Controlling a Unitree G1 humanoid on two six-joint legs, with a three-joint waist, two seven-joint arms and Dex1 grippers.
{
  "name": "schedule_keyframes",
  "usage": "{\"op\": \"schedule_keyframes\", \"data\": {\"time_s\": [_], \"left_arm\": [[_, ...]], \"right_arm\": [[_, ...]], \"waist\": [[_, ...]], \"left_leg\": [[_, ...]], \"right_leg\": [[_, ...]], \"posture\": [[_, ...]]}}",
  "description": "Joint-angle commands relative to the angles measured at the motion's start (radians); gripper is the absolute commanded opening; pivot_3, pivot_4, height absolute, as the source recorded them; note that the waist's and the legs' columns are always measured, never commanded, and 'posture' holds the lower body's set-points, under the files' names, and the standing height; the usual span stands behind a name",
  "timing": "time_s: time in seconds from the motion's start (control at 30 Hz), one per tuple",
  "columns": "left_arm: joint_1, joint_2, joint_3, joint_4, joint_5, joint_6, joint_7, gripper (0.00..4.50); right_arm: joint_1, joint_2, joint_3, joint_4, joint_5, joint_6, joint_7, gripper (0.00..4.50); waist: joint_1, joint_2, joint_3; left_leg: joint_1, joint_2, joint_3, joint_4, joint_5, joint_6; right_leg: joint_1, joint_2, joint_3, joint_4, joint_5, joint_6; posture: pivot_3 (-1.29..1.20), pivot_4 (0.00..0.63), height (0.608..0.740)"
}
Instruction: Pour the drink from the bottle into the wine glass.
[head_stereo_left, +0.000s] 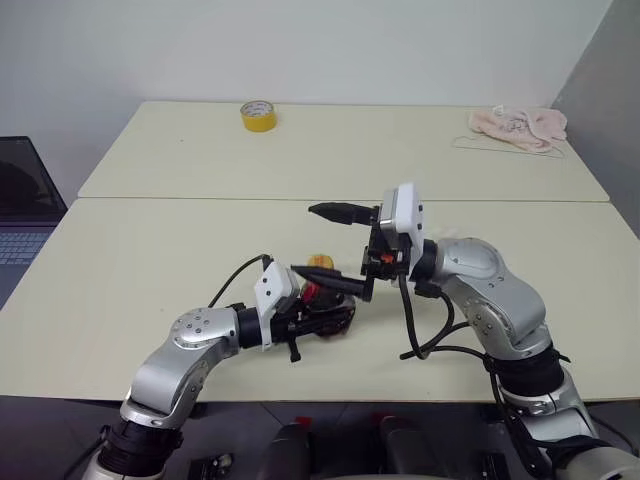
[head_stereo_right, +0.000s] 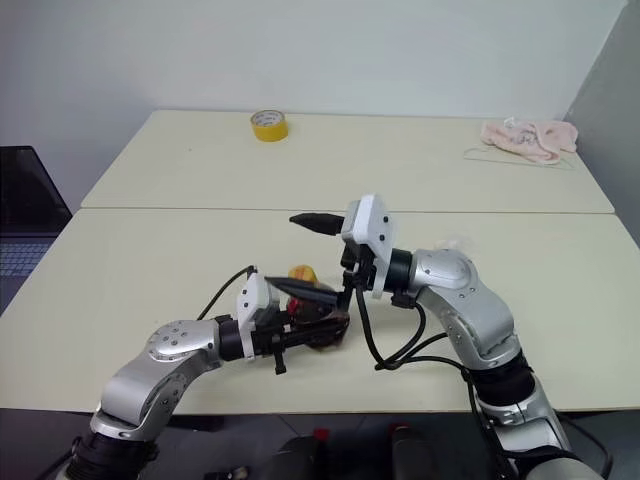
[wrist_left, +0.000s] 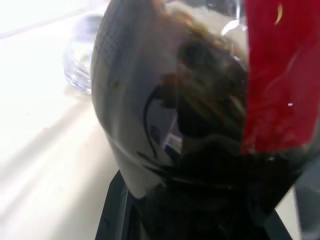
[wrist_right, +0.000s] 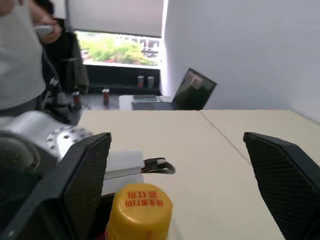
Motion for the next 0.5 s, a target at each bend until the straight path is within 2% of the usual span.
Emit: {"op": "schedule_keyframes", "data": {"time_s": [0.03,0.23,0.4,0.5], "left_arm": [[-0.033,-0.059,0.049,-0.003,0.087,-0.073,0.165,0.85],[-0.041,-0.118,0.029,0.08,0.308,-0.149,0.406,0.85],[-0.024,-0.155,0.02,0.098,0.385,-0.158,0.494,0.85],[-0.03,-0.173,0.016,0.105,0.408,-0.16,0.521,0.85]], "right_arm": [[0.018,0.02,-0.042,-0.076,0.046,0.053,-0.076,4.5],[0.031,0.062,0.001,-0.033,-0.071,0.03,-0.216,4.5],[0.005,0.069,0.067,0.043,-0.21,-0.001,-0.283,4.5],[0.002,0.09,0.078,0.052,-0.217,-0.017,-0.276,4.5]], "waist": [[0.0,0.0,0.0],[-0.003,0.0,0.0],[0.0,0.0,0.0],[0.0,0.0,0.0]], "left_leg": [[0.0,0.0,0.0,0.0,0.0,0.0],[0.001,0.0,0.001,-0.001,0.0,0.0],[0.0,0.0,0.001,0.0,0.0,-0.001],[0.0,0.0,0.001,0.0,0.001,-0.001]], "right_leg": [[0.0,0.0,0.0,0.0,0.0,0.0],[0.0,0.0,0.0,0.0,0.0,0.0],[0.0,0.0,0.001,0.0,0.0,0.0],[0.0,0.0,0.001,0.0,0.0,0.0]], "posture": [[0.0,0.15,0.74],[0.0,0.15,0.74],[0.0,0.15,0.74],[0.0,0.15,0.74]]}}
